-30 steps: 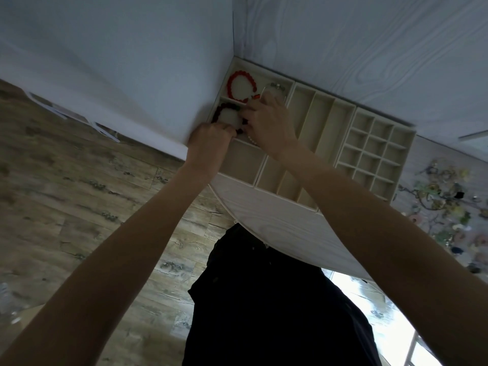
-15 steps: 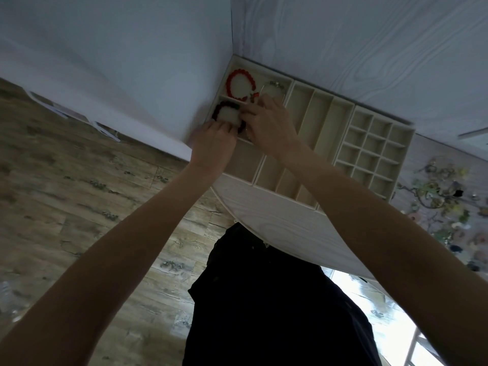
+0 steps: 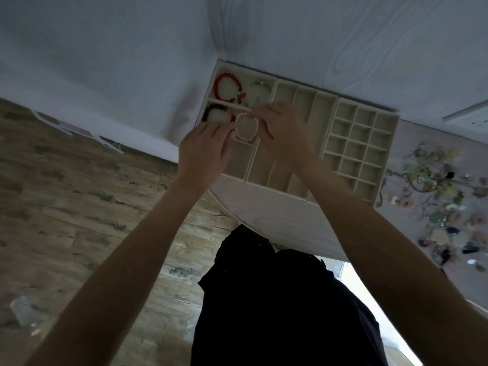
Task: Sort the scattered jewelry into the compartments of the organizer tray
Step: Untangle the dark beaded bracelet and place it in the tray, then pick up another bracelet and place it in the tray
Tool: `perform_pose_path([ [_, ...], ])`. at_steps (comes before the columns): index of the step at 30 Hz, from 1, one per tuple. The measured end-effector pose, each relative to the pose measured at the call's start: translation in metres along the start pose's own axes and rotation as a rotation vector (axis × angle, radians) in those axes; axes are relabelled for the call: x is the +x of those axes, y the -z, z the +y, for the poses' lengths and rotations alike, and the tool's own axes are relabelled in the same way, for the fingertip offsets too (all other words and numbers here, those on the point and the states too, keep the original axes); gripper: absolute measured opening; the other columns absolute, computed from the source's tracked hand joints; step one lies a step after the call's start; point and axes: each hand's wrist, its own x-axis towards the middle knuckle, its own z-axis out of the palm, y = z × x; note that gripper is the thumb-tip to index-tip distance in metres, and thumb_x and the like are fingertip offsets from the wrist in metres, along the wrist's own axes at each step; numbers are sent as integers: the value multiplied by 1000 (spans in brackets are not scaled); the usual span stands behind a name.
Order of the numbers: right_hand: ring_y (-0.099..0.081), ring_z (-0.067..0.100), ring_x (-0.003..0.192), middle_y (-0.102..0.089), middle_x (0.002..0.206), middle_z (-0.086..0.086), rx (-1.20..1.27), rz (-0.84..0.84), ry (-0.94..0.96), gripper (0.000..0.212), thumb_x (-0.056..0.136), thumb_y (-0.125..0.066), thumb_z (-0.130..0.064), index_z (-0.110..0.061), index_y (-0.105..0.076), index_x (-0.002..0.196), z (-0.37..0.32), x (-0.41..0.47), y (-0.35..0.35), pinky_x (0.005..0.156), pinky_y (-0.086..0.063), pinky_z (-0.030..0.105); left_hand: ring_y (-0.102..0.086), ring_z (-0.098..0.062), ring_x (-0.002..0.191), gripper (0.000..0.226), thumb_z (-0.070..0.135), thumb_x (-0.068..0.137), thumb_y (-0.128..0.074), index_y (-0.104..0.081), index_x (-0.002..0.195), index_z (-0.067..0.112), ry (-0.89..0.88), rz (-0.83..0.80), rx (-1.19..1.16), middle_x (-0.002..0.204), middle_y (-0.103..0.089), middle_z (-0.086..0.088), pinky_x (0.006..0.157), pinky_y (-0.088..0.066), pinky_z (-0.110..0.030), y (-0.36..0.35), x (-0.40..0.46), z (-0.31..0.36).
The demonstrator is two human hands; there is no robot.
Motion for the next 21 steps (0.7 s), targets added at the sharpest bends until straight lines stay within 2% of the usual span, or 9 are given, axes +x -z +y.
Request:
perform_pose_path([
  [3, -64, 23, 76, -69, 93, 4, 63, 72, -209, 28, 90, -44, -15, -12, -69, 102, 1, -50, 44, 62, -51, 33, -59, -18, 74, 31, 21, 100, -41, -69, 101, 7, 123, 82, -182, 83, -68, -5, 65, -45, -25, 15, -6, 31],
  [6, -63, 24, 74, -69, 87, 5, -30, 186, -347, 25, 89, -47, -13, -11, -70, 98, 13, -115, 83, 61, -51, 35, -60, -15, 75, 40, 30, 102, -35, -69, 100, 7, 185, 62, -377, 83, -69, -2, 68, -46, -25, 11, -9, 84],
  [9, -61, 29, 75, -69, 82, 7, -149, 244, -473, 22, 84, -52, -5, -9, -71, 93, 31, -186, 122, 68, -47, 35, -58, -19, 66, 39, 27, 100, -37, -68, 90, 5, 10, -34, -447, 73, -66, -4, 60, -46, -34, -7, -12, 158],
  [12, -61, 30, 84, -70, 86, 7, -233, 235, -582, 22, 81, -53, -5, -9, -71, 93, 54, -252, 156, 77, -46, 36, -60, -15, 70, 28, 22, 96, -45, -70, 93, 10, -205, -158, -493, 77, -68, -1, 59, -45, -27, -30, -14, 227],
  [14, -60, 31, 88, -69, 89, 6, -267, 217, -661, 24, 79, -53, -8, -11, -71, 94, 74, -296, 177, 81, -43, 34, -62, -15, 79, 20, 17, 93, -52, -70, 101, 12, -322, -264, -509, 88, -71, 0, 67, -46, -27, -51, -15, 274],
  [17, -57, 33, 93, -68, 97, 9, -293, 207, -767, 25, 78, -54, -8, -9, -71, 97, 103, -351, 202, 83, -44, 34, -57, -24, 105, 28, 14, 91, -55, -64, 118, 13, -381, -531, -439, 112, -65, -4, 84, -47, -36, -84, -21, 338],
  [18, -56, 34, 97, -67, 102, 11, -294, 175, -796, 27, 79, -55, -9, -8, -70, 102, 111, -363, 205, 85, -45, 37, -52, -23, 113, 31, 15, 92, -54, -61, 123, 14, -387, -597, -397, 119, -61, -4, 89, -44, -35, -94, -23, 352],
  [21, -54, 34, 110, -63, 118, 12, -283, 69, -832, 31, 82, -60, -11, -8, -66, 112, 139, -396, 212, 92, -46, 44, -48, -21, 116, 34, 19, 92, -56, -59, 125, 18, -418, -662, -323, 124, -58, -1, 95, -42, -32, -118, -33, 388],
])
